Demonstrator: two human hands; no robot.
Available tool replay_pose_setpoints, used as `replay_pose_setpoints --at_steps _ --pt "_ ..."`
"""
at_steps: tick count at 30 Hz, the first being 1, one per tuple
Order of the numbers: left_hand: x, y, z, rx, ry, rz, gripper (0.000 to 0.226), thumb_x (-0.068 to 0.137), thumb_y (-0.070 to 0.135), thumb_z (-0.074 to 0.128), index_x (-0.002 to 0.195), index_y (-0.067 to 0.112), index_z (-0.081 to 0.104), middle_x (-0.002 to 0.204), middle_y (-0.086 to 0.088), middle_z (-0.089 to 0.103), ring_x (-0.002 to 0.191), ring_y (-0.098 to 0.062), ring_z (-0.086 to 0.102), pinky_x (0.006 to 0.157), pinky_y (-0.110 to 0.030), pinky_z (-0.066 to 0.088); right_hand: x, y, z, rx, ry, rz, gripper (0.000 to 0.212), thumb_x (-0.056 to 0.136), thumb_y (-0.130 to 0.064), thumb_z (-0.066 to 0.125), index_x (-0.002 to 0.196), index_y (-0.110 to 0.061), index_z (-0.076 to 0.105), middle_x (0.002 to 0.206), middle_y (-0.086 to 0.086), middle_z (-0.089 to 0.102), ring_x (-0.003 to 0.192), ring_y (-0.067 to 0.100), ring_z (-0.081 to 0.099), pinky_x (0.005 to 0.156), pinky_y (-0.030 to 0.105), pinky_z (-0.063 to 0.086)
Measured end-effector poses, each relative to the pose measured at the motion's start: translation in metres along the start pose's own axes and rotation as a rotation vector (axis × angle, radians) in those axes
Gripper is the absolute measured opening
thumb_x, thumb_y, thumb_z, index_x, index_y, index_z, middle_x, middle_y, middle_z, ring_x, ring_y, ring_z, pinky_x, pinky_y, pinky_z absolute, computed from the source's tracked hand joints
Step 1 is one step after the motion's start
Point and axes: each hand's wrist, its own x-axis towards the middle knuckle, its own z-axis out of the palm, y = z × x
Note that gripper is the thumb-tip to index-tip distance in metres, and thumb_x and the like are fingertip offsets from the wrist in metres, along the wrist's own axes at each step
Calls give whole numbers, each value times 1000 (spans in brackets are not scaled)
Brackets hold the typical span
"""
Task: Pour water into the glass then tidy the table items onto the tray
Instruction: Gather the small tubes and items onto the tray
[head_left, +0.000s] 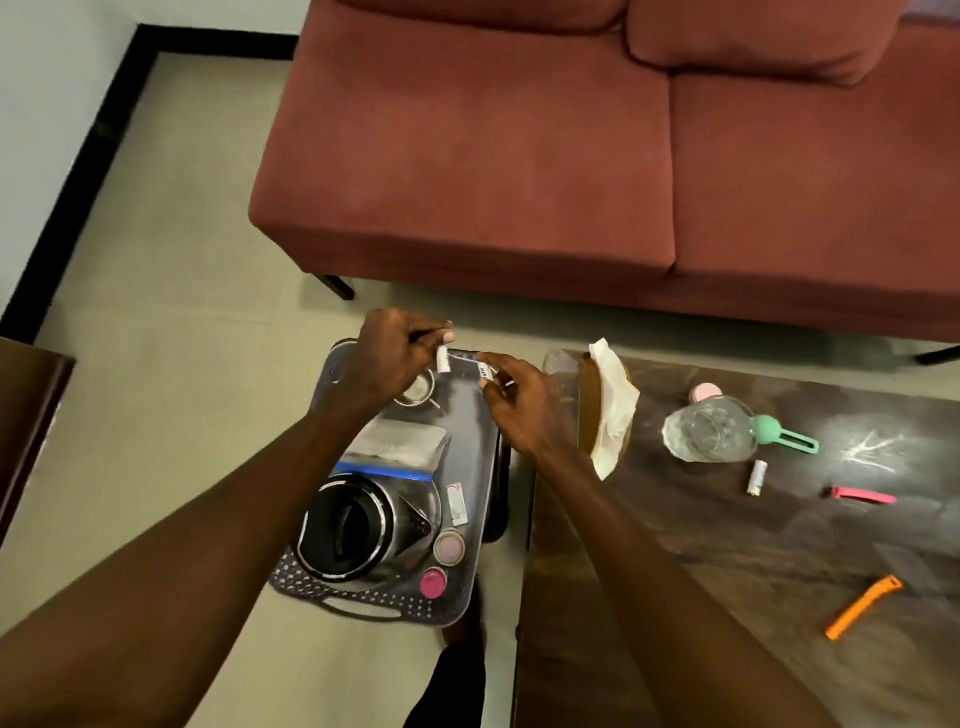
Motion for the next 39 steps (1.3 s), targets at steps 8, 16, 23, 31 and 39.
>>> replay_pose_setpoints --at_steps 8,16,23,31,39 --pt "6 -39 41 152 -47 -125 12 82 2 66 85 7 77 80 -8 75 74 -21 68 72 -31 55 19 9 29 -160 -71 129 36 95 -15 59 131 -15 55 111 12 69 92 25 65 84 40 57" --pt "9 -41 50 414 -362 -26 15 85 12 69 100 13 73 100 -7 71 89 -23 67 83 -40 56 18 6 20 -10 207 187 31 91 -14 65 122 -14 62 80 -11 60 70 4 60 68 30 58" --pt "6 -39 68 1040 -819 487 30 90 32 61 118 23 66 123 -3 64 122 -26 49 105 -39 34 19 7 12 38 311 235 31 91 -21 68 122 -20 63 74 -19 57 61 -9 55 51 2 40" --pt "5 -43 81 1186 -939 604 22 95 32 56 113 24 65 118 -3 67 117 -25 54 103 -39 34 20 12 15 56 289 210 33 91 -19 68 123 -19 61 78 -13 61 68 1 59 63 20 51" --pt "11 -52 73 957 -846 690 30 92 36 59 122 31 60 120 4 64 119 -18 47 101 -35 30 15 11 12 92 295 206 35 92 -16 67 126 -16 61 78 -15 58 70 0 57 63 12 46"
